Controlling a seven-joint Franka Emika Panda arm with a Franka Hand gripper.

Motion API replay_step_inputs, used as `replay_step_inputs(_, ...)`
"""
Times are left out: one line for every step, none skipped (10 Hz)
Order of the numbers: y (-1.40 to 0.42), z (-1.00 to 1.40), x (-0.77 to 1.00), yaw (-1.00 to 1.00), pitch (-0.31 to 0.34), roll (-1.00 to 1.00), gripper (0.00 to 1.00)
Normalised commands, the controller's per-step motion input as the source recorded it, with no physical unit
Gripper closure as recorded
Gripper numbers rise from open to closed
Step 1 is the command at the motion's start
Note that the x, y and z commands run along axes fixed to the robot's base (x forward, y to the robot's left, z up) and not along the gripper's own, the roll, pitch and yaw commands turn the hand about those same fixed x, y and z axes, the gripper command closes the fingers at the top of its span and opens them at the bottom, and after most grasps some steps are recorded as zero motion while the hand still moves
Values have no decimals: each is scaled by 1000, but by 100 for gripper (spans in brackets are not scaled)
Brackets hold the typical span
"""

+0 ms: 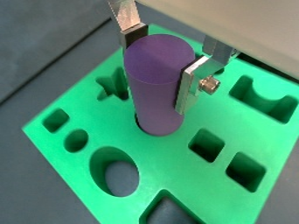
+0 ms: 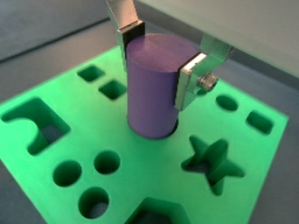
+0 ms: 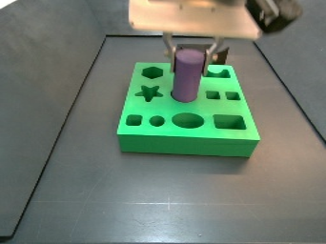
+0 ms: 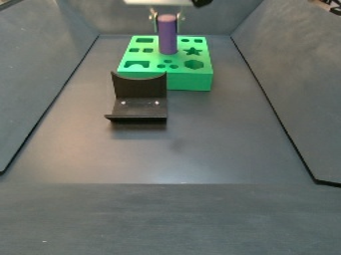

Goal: Insert the round object.

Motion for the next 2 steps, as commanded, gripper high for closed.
replay_step_inputs(-9,-243,0,0,-89,-111,100)
replay_step_inputs(-91,-123,0,0,-103,14,100)
